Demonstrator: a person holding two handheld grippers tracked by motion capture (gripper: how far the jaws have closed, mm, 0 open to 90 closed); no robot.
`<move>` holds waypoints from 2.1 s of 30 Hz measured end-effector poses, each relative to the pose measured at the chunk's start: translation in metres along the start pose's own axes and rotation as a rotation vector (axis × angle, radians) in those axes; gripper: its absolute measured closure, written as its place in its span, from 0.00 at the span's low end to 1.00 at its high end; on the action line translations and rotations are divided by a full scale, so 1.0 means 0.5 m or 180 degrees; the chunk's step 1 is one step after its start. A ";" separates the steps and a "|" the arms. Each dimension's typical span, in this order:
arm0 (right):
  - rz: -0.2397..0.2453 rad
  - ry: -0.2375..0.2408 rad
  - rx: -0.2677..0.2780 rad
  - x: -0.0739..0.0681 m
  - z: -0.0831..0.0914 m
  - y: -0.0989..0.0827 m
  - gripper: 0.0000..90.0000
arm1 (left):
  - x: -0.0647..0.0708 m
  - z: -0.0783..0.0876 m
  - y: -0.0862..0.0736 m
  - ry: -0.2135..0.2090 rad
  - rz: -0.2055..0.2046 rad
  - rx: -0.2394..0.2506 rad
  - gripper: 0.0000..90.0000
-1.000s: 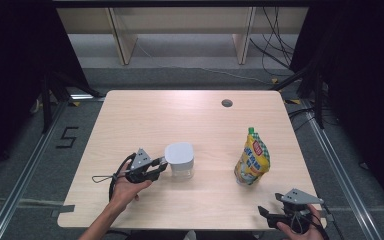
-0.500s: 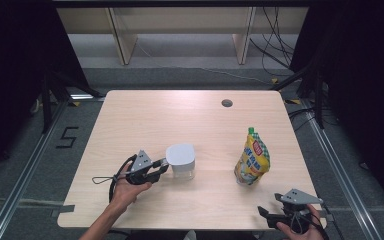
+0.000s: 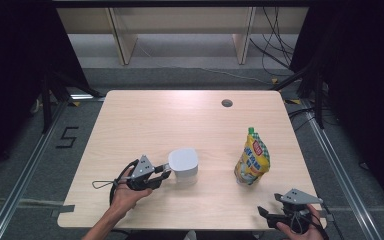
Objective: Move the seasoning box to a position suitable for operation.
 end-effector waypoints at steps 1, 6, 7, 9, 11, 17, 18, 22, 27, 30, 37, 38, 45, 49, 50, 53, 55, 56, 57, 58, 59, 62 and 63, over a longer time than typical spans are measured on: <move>-0.0003 0.0000 0.0000 0.000 0.000 0.000 0.25 | 0.001 0.001 -0.001 -0.0005 0.0007 0.0010 0.77; -0.0008 0.0002 -0.0002 0.000 0.000 0.000 0.25 | 0.011 0.007 -0.003 -0.0045 -0.0007 0.0003 0.77; -0.0042 0.0039 -0.0025 -0.003 -0.001 -0.002 0.25 | 0.014 0.007 -0.003 -0.0054 -0.0008 0.0005 0.77; -0.0077 0.0024 -0.0039 -0.006 -0.001 -0.003 0.25 | 0.021 0.010 -0.005 -0.0096 -0.0031 0.0003 0.77; -0.0041 0.0025 -0.0021 -0.004 -0.001 -0.001 0.25 | 0.023 0.010 -0.005 -0.0104 0.0004 0.0008 0.76; -0.0060 0.0021 -0.0029 -0.006 -0.002 -0.001 0.25 | 0.034 0.014 -0.006 -0.0138 -0.0035 0.0012 0.76; -0.0060 0.0021 -0.0029 -0.006 -0.002 -0.001 0.25 | 0.034 0.014 -0.006 -0.0138 -0.0035 0.0012 0.76; 0.0074 0.0039 0.0004 -0.002 -0.005 0.003 0.25 | 0.036 0.015 -0.007 -0.0149 -0.0093 0.0014 0.76; 0.0098 0.0030 0.0003 0.000 -0.006 0.003 0.25 | 0.045 0.017 -0.005 -0.0148 -0.0115 0.0020 0.76; -0.0015 0.0036 -0.0020 -0.006 -0.007 0.001 0.25 | 0.054 0.013 -0.004 -0.0210 -0.0124 0.0015 0.76; 0.0013 0.0035 -0.0021 -0.005 -0.007 0.001 0.25 | 0.100 0.007 0.001 -0.0428 -0.0207 0.0003 0.76; -0.0037 0.0027 -0.0029 -0.007 -0.006 0.000 0.25 | 0.107 0.006 0.003 -0.0461 -0.0256 0.0012 0.76; -0.0004 0.0040 -0.0019 -0.006 -0.006 0.001 0.25 | 0.117 0.006 0.003 -0.0541 -0.0269 0.0015 0.76; -0.0006 0.0063 -0.0029 -0.008 -0.007 0.001 0.25 | 0.126 0.006 0.005 -0.0592 -0.0267 0.0037 0.76; -0.0012 0.0066 -0.0033 -0.008 -0.007 0.000 0.25 | 0.126 0.006 0.005 -0.0592 -0.0276 0.0029 0.76; 0.0024 0.0040 -0.0016 -0.005 -0.007 0.002 0.25 | 0.120 0.006 0.002 -0.0596 -0.0265 0.0002 0.76; 0.0022 0.0042 -0.0014 -0.005 -0.006 0.002 0.25 | 0.119 0.006 0.003 -0.0609 -0.0253 0.0000 0.76; 0.0001 0.0046 -0.0022 -0.006 -0.006 0.001 0.25 | 0.118 0.005 0.004 -0.0595 -0.0259 0.0013 0.76; 0.0001 0.0046 -0.0022 -0.006 -0.006 0.001 0.25 | 0.119 0.004 0.005 -0.0586 -0.0240 0.0013 0.76; -0.0025 0.0065 -0.0029 -0.008 -0.007 0.000 0.25 | 0.116 0.005 0.003 -0.0567 -0.0259 -0.0022 0.76; 0.0021 0.0042 -0.0019 -0.004 -0.006 0.001 0.25 | 0.114 0.004 0.004 -0.0525 -0.0262 -0.0021 0.76; 0.0115 0.0062 0.0016 0.001 -0.008 0.002 0.25 | 0.108 0.002 0.005 -0.0517 -0.0248 -0.0049 0.76; -0.0014 0.0059 -0.0016 -0.004 -0.006 -0.002 0.25 | 0.107 0.001 0.004 -0.0498 -0.0219 -0.0055 0.76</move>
Point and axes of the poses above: each handheld gripper's, and its own axes: z roughly backward along the jaws, y roughly out of its top, x roughly to its right, the point moved 10 cm from there along -z, roughly forward along the jaws, and after that the axes turned 4 degrees about y, right-handed, at the moved point
